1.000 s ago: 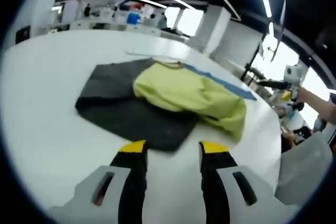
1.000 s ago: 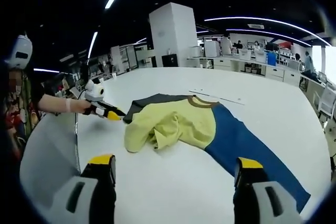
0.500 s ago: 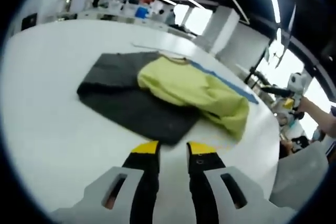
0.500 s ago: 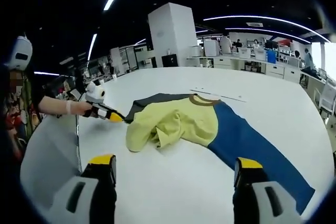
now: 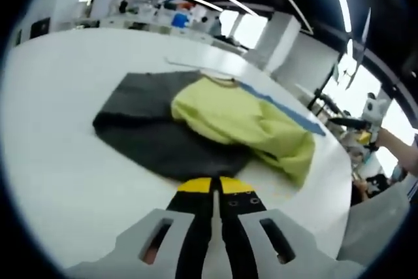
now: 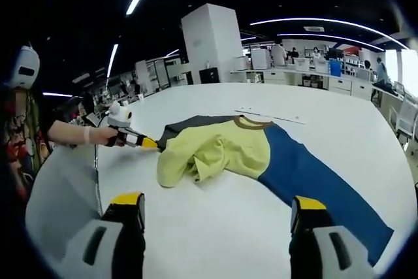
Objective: Fold the garment on the visible template until the final outline fits inside the template.
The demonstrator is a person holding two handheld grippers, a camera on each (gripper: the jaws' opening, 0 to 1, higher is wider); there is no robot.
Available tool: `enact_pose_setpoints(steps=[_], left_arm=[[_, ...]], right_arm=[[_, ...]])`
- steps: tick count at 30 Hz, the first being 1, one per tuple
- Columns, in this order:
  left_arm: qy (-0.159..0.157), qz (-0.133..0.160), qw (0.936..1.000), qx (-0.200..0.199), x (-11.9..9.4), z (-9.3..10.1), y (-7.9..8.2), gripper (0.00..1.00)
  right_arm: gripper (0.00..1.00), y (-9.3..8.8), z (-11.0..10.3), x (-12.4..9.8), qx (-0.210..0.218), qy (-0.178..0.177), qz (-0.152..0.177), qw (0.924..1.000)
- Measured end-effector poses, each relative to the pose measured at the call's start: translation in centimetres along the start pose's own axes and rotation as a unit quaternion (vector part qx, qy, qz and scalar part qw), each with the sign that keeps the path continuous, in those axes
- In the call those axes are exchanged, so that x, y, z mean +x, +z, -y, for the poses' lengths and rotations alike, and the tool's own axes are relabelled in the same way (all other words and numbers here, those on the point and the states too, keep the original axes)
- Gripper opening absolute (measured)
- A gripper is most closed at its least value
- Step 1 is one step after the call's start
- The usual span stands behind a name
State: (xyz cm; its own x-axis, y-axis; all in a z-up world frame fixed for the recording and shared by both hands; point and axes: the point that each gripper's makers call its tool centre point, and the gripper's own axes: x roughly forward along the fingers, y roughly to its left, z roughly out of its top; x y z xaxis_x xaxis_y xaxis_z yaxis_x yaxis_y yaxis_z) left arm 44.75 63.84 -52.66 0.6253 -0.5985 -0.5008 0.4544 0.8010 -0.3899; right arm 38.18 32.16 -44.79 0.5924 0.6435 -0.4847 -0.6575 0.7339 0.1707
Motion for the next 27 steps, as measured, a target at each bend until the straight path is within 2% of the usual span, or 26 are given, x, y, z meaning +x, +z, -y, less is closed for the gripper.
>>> enact_pose_setpoints(steps=[5, 12, 16, 23, 27], left_arm=[[0.008, 0.009, 0.9999, -0.007, -0.6, -0.7, 0.6, 0.00], [0.027, 0.025, 0.9993, -0.003, -2.6, -3.0, 2.3, 0.00], [0.035, 0.024, 0.9991, -0.006, -4.0, -4.6, 2.4, 0.00], [0.062, 0.014, 0.9977, 0.021, -6.4, -6.4, 2.8, 0.00], [0.084, 0.009, 0.9958, 0.035, -7.8, -8.4, 3.3, 0.00]], right_arm=[[0.92, 0.0, -0.2, 0.1, 0.001, 0.001, 0.000, 1.0000], [0.91, -0.1, -0.5, 0.2, 0.002, 0.002, -0.001, 1.0000], [0.91, -0.1, -0.5, 0.2, 0.002, 0.003, -0.002, 1.0000], [0.91, -0.1, -0.6, 0.3, 0.003, 0.006, -0.003, 1.0000], [0.90, -0.2, -0.4, 0.3, 0.002, 0.008, -0.004, 1.0000]])
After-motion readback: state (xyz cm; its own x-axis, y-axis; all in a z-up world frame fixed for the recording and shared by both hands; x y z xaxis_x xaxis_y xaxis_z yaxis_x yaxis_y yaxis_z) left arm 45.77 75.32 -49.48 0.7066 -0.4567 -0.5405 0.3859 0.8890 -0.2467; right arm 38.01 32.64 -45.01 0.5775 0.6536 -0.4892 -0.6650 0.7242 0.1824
